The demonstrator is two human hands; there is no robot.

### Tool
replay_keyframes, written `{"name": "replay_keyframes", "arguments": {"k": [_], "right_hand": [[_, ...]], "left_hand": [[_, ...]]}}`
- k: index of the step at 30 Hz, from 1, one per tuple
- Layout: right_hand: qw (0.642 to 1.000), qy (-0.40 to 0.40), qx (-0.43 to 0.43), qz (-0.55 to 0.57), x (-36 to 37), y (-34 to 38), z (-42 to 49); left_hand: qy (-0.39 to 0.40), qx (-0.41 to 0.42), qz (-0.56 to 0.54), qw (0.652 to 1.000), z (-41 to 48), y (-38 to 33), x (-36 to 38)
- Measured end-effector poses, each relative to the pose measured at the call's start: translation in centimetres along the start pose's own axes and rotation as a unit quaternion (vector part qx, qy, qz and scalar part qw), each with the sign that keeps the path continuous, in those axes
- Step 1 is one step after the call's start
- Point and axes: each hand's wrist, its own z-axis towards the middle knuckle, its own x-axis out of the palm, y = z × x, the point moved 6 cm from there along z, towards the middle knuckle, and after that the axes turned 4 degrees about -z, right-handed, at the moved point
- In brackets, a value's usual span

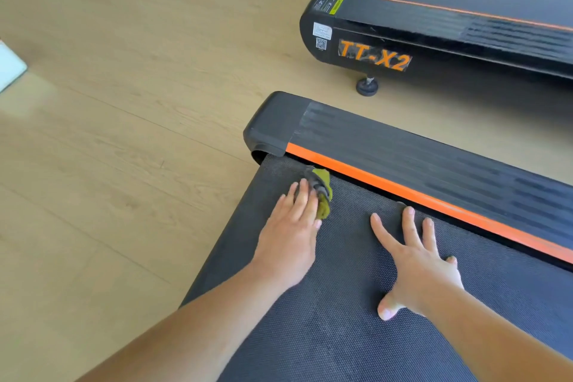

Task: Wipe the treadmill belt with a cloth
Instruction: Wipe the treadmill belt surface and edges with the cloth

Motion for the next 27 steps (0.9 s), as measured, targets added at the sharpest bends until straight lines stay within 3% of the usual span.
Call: {"name": "replay_keyframes", "arguments": {"k": [4,8,10,13,17,22,27], "right_hand": [[1.000,0.005,0.003,-0.009,-0.1,-0.2,-0.1],[1.000,-0.010,0.005,0.001,0.0,-0.1,-0.1],[1.000,-0.016,0.011,0.013,-0.2,-0.1,-0.6],[0.997,-0.061,0.040,0.036,0.3,-0.6,-1.6],[0.992,-0.113,0.047,0.033,1.6,-1.4,-3.8],[0.995,-0.047,0.071,0.050,2.9,-6.3,-4.3],[0.994,-0.033,0.076,0.075,4.0,-7.0,-3.7]], "left_hand": [[-0.019,-0.020,-0.029,0.999,0.4,-0.9,-1.5],[0.049,0.119,-0.061,0.990,-2.3,-5.1,-1.5],[0.052,0.151,-0.047,0.986,-2.9,-5.5,-1.3],[0.023,0.116,-0.011,0.993,-2.6,-4.8,-0.8],[0.120,0.136,0.052,0.982,-2.5,-6.5,2.6],[0.136,0.140,0.080,0.978,-0.8,-7.0,3.4],[0.069,0.171,0.099,0.978,2.1,-2.9,2.2]]}}
